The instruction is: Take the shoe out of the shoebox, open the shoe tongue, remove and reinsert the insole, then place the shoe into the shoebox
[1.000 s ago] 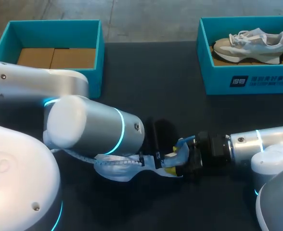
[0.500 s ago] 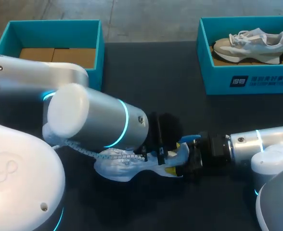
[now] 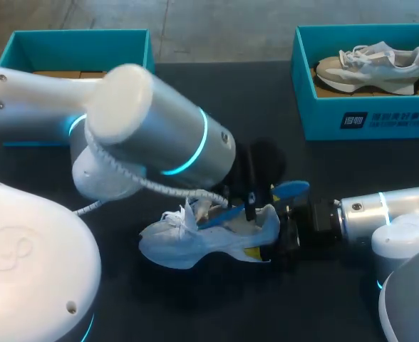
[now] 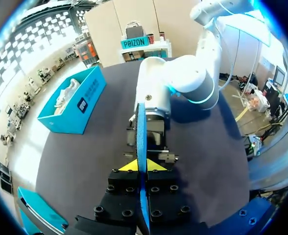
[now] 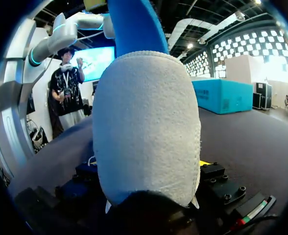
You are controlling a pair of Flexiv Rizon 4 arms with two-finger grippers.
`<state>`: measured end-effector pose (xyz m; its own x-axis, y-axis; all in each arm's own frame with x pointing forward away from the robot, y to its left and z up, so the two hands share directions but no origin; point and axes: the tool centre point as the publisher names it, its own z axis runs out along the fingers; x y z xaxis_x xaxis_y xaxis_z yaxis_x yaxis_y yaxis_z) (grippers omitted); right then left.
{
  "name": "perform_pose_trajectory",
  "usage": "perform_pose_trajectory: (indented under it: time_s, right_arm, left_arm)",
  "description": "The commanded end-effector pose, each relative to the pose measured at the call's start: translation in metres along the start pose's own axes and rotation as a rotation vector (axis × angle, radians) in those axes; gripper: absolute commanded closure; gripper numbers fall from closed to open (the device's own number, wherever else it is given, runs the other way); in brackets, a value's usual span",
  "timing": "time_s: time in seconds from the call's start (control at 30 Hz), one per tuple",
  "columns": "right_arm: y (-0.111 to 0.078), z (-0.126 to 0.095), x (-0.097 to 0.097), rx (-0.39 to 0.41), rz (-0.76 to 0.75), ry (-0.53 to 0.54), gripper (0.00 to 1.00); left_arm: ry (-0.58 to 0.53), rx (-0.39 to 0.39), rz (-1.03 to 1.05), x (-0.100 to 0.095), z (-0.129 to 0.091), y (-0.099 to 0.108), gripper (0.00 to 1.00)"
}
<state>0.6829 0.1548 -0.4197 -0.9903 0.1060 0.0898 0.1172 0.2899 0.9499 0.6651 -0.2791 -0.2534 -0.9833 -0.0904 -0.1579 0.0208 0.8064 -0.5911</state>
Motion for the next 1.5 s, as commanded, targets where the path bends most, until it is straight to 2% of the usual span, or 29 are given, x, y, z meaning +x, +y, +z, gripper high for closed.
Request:
perform_pose_trajectory:
  time_s: [0.03,0.27,0.53,0.9,1.17,1.4,1.5]
  right_arm:
    - [0.001,0.001,0.001,0.006,0.001,-0.001,1.00]
    - [0.001,0.001,0.001,0.006,0.001,-0.001,1.00]
    - [0.001,0.001,0.001,0.006,0.001,-0.001,1.00]
    - [0.001,0.001,0.001,0.006,0.001,-0.001,1.00]
    - [0.001,0.001,0.001,0.006,0.001,-0.001,1.00]
    - [0.001,0.001,0.001,0.006,0.001,-0.001,1.00]
    - [0.001,0.001,0.001,0.006,0.001,-0.001,1.00]
  left_arm:
    - [0.063,0.005,-0.003,-0.007,-0.013,-0.005,1.00]
    - [0.085,0.045,-0.019,-0.010,-0.035,-0.017,1.00]
    - [0.183,0.112,-0.054,-0.011,-0.066,-0.031,1.00]
    - [0.174,0.206,-0.077,-0.010,-0.092,-0.050,1.00]
    - [0.229,0.331,-0.126,-0.022,-0.114,-0.064,1.00]
    - [0.294,0.407,-0.140,-0.026,-0.145,-0.081,1.00]
    - [0.268,0.425,-0.164,-0.027,-0.161,-0.085,1.00]
